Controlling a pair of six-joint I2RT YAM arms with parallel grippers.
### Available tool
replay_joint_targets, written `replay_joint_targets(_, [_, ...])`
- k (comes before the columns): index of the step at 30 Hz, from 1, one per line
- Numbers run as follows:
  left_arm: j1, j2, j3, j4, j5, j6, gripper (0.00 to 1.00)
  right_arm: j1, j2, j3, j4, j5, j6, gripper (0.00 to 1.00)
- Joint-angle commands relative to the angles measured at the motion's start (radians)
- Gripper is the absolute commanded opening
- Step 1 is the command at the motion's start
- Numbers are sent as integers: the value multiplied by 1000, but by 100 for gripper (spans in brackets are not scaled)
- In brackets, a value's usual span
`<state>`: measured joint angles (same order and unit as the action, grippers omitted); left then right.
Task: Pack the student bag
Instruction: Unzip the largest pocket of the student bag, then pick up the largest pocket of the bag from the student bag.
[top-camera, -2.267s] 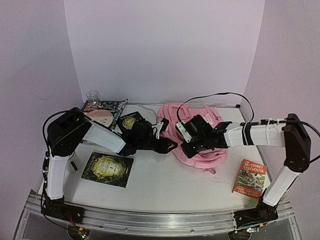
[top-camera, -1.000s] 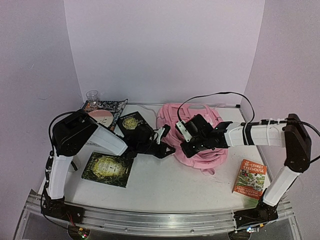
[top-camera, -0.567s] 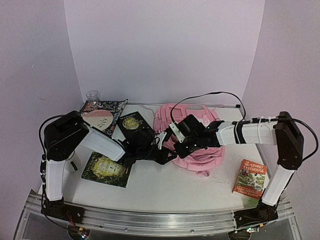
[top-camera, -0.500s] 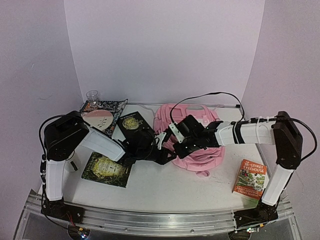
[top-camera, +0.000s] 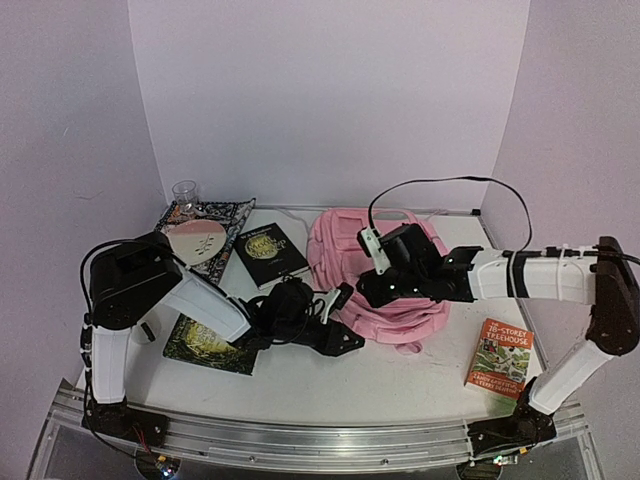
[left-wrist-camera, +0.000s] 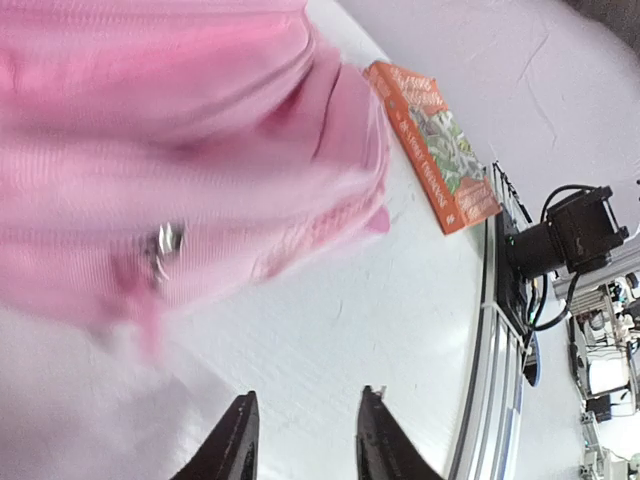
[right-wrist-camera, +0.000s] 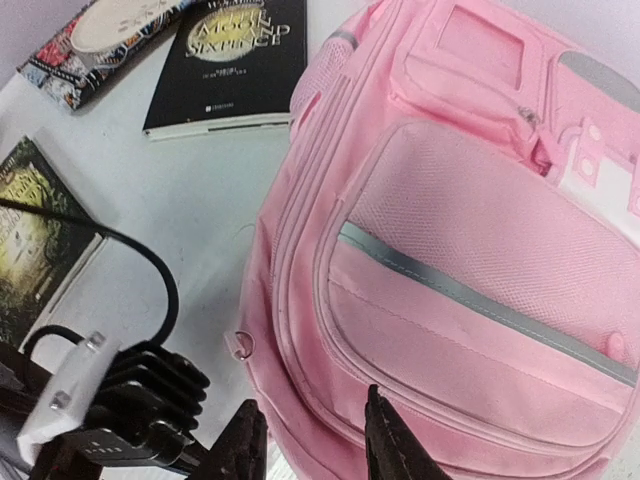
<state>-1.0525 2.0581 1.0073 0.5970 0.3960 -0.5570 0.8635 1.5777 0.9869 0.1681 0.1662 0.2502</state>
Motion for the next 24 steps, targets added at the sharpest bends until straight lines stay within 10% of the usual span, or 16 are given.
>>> replay_joint_targets(1, [-7, -74, -74, 42, 15, -11, 38, 52, -84, -46, 5, 70, 67, 34])
replay_joint_targets(24, [226, -111, -82, 49, 4, -387, 78, 255, 189, -7, -22, 326, 653, 46])
